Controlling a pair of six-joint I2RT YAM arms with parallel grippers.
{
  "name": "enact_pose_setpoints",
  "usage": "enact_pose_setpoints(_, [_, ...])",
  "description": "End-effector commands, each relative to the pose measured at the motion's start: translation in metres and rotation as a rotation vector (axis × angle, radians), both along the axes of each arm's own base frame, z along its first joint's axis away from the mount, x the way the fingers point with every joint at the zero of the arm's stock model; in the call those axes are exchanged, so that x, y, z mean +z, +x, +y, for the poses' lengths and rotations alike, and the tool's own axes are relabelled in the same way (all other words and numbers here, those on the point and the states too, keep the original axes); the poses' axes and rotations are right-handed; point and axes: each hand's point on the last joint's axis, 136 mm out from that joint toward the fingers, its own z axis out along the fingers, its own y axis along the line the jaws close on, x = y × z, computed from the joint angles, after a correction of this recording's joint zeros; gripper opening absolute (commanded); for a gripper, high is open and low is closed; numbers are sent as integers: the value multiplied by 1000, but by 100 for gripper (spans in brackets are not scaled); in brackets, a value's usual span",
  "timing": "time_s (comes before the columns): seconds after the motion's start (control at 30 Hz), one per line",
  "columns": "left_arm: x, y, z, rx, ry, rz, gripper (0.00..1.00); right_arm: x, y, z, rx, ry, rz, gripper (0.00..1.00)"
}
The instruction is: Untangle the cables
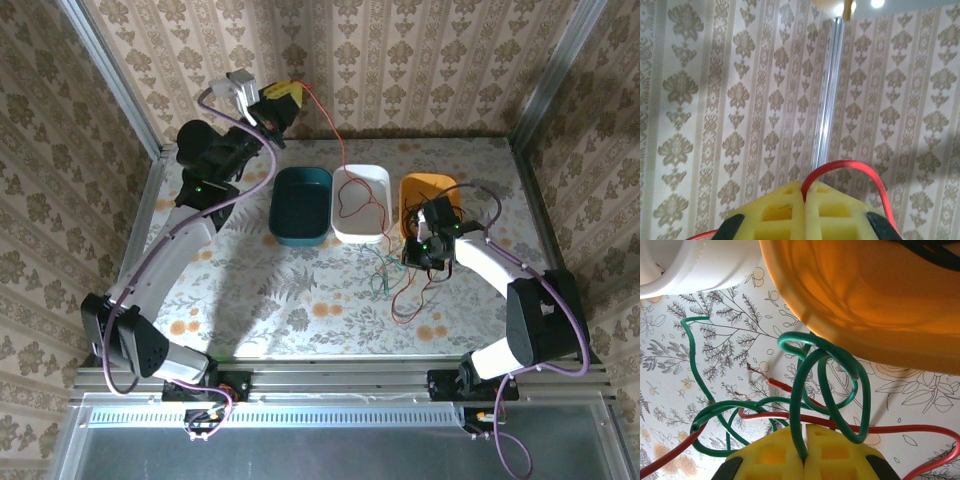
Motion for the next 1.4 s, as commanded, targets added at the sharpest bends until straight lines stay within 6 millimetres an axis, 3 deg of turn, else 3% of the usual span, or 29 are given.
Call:
enact_pose_setpoints(0.0, [21, 14, 15, 18, -92, -25, 0, 4, -2, -6, -31, -14, -15, 0])
enact_pose_setpoints(0.17, [34, 42, 32, 87, -137, -13, 0, 6, -3, -7, -34, -15, -23, 0])
enact_pose_setpoints(0.47, [36, 83, 45, 42, -249, 69, 0, 7, -2, -8, -39, -13, -29, 0])
enact_pose_setpoints(0.73, [-3, 108, 34, 34, -228, 178, 0, 6, -2, -6, -31, -11, -24, 0])
enact_pose_setpoints(0.93, [-8, 109, 26, 18, -208, 181, 0, 6, -1, -5, -29, -5, -23, 0])
enact_pose_setpoints(1.07, [-17, 110, 10, -26, -189, 202, 0, 6, -1, -5, -28, -5, -23, 0])
enact_pose_setpoints(1.37, [-78, 122, -34, -60, -122, 317, 0, 8, -3, -4, -18, -2, -20, 0])
